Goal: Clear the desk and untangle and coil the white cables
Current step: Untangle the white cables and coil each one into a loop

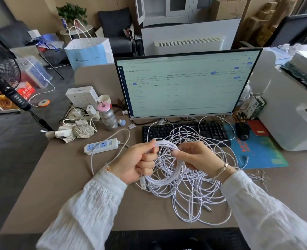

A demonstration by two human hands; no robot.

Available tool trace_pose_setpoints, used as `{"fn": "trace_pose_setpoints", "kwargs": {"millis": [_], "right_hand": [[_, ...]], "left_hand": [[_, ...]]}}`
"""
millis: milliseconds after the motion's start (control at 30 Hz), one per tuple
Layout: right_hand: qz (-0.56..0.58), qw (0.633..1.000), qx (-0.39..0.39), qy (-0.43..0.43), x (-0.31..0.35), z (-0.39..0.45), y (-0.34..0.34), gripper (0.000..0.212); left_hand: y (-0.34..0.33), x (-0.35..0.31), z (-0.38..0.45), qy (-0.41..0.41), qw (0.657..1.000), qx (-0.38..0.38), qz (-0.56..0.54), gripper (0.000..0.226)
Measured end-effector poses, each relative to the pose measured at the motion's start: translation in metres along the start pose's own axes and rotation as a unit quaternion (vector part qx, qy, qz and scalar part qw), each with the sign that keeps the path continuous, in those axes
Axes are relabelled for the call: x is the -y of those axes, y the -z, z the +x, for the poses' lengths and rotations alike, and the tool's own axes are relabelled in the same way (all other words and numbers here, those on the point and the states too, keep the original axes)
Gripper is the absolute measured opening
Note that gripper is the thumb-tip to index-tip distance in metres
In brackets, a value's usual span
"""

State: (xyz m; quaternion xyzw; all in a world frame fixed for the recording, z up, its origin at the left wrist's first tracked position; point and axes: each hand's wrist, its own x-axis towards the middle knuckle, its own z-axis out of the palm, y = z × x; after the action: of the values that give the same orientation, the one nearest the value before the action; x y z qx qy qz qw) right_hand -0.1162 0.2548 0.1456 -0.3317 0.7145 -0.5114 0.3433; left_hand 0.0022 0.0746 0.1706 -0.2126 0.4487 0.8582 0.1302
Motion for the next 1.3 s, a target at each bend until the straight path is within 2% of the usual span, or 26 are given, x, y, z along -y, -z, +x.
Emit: {"fn": "trace_pose_setpoints", "kwargs": {"millis": [133, 267, 367, 467, 567, 633, 700, 867, 1000, 1100, 1200, 1267, 1300], "right_hand": [[-0.046, 0.997, 0.017, -0.064, -0.028, -0.008, 0.006, 0.029], [-0.099, 0.989, 0.003, -0.107, -0.059, -0.022, 0.014, 0.016], [-0.105, 0.989, -0.041, -0.099, -0.066, -0.030, 0.014, 0.013], [-0.165, 0.981, -0.083, -0.064, -0.057, -0.032, 0.007, 0.008], [-0.231, 0.971, -0.032, -0.046, -0.036, -0.033, -0.001, 0.010], [-0.259, 0.965, 0.016, -0.027, -0.021, -0.032, -0.011, 0.013], [-0.286, 0.958, 0.018, 0.018, -0.008, -0.028, -0.024, 0.013], [-0.277, 0.941, -0.134, 0.141, 0.018, -0.013, -0.039, 0.006], [-0.292, 0.898, -0.244, 0.222, 0.030, -0.003, -0.039, 0.014], [-0.356, 0.855, -0.268, 0.265, 0.026, -0.001, -0.033, 0.016], [-0.392, 0.819, -0.251, 0.334, 0.021, -0.001, -0.027, 0.021], [-0.381, 0.822, -0.255, 0.338, 0.018, -0.002, -0.027, 0.023], [-0.346, 0.845, -0.262, 0.312, 0.018, -0.003, -0.028, 0.024]], "left_hand": [[0.025, -0.025, -0.009, -0.076, 0.991, -0.061, -0.090, 0.027], [0.060, -0.053, -0.021, -0.180, 0.967, -0.135, -0.123, 0.026], [0.073, -0.058, -0.022, -0.184, 0.961, -0.174, -0.109, 0.033], [0.068, -0.050, -0.015, -0.189, 0.957, -0.190, -0.109, 0.036], [0.060, -0.041, -0.003, -0.199, 0.953, -0.199, -0.112, 0.036], [0.054, -0.035, 0.005, -0.197, 0.956, -0.192, -0.106, 0.035], [0.047, -0.029, 0.011, -0.175, 0.968, -0.158, -0.081, 0.035], [0.022, -0.007, 0.015, -0.100, 0.990, -0.080, 0.061, 0.035], [0.004, 0.003, 0.011, -0.065, 0.988, -0.030, 0.136, 0.041], [-0.001, 0.003, 0.008, 0.000, 0.994, 0.005, 0.107, 0.037], [-0.002, 0.001, 0.006, 0.058, 0.995, 0.026, 0.082, 0.045], [-0.003, 0.000, 0.005, 0.056, 0.994, 0.029, 0.087, 0.044], [-0.004, -0.001, 0.004, 0.043, 0.995, 0.024, 0.089, 0.039]]}}
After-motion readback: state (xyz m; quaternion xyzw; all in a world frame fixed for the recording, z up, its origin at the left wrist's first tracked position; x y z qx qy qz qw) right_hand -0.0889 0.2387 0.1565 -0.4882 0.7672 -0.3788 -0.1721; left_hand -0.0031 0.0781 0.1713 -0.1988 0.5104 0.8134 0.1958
